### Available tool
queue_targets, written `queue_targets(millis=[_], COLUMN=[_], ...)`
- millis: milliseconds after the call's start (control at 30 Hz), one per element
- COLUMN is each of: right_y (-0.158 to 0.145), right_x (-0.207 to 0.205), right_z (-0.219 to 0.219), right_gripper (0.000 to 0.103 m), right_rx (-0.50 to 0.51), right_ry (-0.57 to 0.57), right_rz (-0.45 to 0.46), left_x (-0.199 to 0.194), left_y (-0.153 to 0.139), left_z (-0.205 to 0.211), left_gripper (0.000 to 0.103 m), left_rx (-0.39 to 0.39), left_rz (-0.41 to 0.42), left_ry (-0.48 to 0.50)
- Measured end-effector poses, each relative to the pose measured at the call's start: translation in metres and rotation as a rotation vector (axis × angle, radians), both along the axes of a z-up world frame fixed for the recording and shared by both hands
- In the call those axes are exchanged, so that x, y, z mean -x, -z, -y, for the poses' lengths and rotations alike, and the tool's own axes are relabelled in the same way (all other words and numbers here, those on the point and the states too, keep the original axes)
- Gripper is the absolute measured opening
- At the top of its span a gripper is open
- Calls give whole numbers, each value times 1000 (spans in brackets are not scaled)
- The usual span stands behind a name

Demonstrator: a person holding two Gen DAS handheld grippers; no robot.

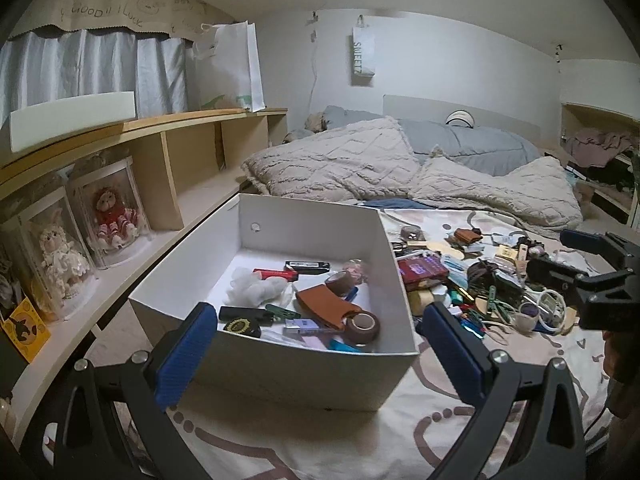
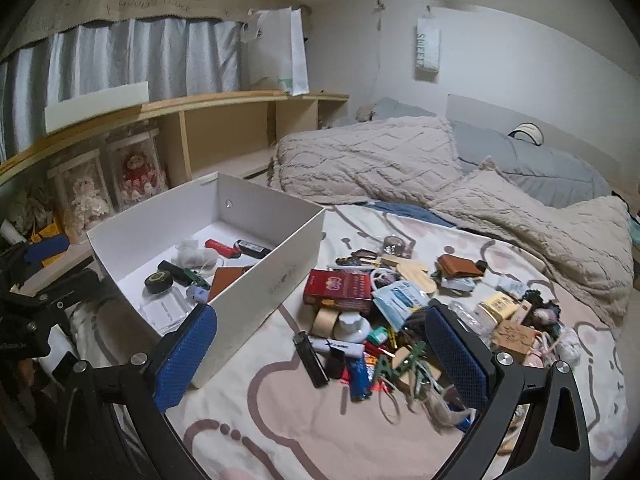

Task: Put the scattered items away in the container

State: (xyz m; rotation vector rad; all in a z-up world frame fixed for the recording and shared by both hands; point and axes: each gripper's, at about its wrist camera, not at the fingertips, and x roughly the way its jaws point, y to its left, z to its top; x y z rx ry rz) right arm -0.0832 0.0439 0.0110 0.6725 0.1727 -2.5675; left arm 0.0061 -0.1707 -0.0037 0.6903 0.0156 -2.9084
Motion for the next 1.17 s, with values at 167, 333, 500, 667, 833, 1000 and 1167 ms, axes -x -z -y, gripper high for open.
queue_targets(millis=[167, 333, 500, 667, 833, 1000, 1167], right_y=[-5, -5, -1, 2, 3, 4, 6], right_x=[-12, -23, -28, -28, -27, -28, -26], right_z=[-23, -34, -37, -39, -39, -37, -35], right_gripper=[103, 103, 103, 103, 103, 103, 103], right_rx=[63, 55, 32, 26, 27, 20, 9], right_ry=[21, 36, 44, 47, 47, 41, 38], right_rz=[-34, -67, -75, -74, -68, -66, -57], left_x=[-7, -13, -15, -15, -16, -17, -15], left_y=[-2, -3, -3, -3, -2, -1, 1], left_z=[-8, -12, -14, -15, -15, -15, -15], left_gripper=[103, 103, 103, 103, 103, 103, 103], left_rx=[2, -4, -3, -5, -5, -8, 2], left_rz=[-18, -31, -34, -34, -33, -34, -26], left_ry=[6, 8, 10, 10, 6, 2, 11])
